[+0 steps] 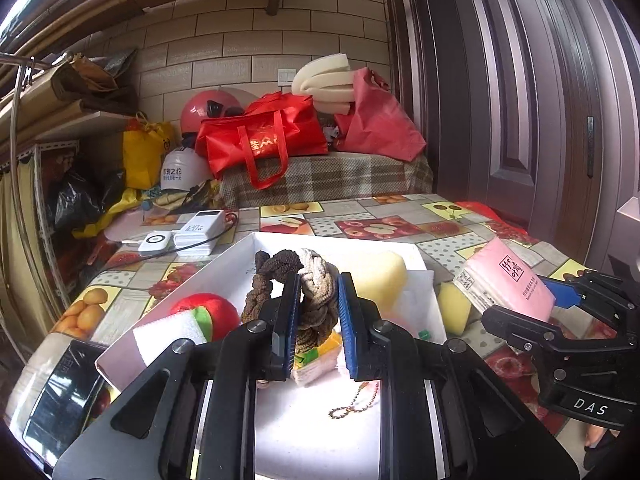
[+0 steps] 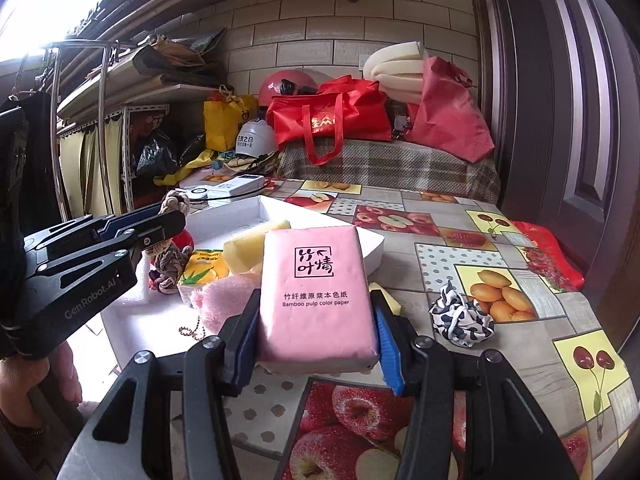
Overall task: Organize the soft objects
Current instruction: 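Open the right gripper to drop the tissue pack while the left gripper drops the rope ball, then withdraw both grippers from the box toward the remaining objects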
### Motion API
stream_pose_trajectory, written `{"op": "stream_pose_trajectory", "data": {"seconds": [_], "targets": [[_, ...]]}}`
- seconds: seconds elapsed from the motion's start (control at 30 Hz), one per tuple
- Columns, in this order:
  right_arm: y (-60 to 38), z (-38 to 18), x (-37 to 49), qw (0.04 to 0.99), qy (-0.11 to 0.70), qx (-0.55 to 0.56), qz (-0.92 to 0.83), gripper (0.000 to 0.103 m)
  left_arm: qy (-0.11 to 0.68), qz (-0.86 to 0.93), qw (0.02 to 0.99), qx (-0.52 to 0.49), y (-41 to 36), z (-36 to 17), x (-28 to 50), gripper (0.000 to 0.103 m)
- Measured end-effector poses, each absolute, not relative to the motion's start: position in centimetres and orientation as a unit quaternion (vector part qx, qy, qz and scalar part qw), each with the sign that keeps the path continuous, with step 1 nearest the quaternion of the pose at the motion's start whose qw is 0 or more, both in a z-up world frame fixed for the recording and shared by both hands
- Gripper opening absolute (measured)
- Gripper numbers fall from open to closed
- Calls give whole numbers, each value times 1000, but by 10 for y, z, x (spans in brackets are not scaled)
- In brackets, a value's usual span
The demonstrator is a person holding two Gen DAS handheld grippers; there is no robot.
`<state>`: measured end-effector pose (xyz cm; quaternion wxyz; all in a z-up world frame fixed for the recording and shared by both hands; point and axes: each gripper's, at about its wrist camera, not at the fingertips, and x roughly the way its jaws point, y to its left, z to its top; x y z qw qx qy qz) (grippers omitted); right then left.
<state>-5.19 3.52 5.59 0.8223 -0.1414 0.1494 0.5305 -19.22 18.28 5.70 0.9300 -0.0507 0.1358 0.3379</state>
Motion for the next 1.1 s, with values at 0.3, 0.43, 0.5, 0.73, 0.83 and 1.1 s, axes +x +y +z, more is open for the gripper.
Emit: {"op": "stream_pose_trajectory", "data": {"seconds": [0.3, 0.43, 0.5, 0.73, 0.83, 1.1], "targets": [[73, 51, -89, 788, 132, -192, 570, 51, 137, 378, 913, -73, 225, 53, -208, 18], [98, 41, -104, 744, 145, -251, 602, 51, 152, 374, 912, -64, 240, 52, -191, 18], [113, 34, -105, 720, 169, -276, 614, 51, 159, 369, 912, -82, 254, 51, -185, 18], [146, 33, -73, 756, 189, -263, 569, 51, 167, 355, 909, -141, 284, 48, -178, 18], [150, 36, -48, 772, 224, -222, 551, 51, 166, 360, 908, -137, 282, 49, -178, 19], [141, 43, -68, 778, 173, -224, 561, 102, 141, 388, 905, -99, 265, 54, -183, 103]]}}
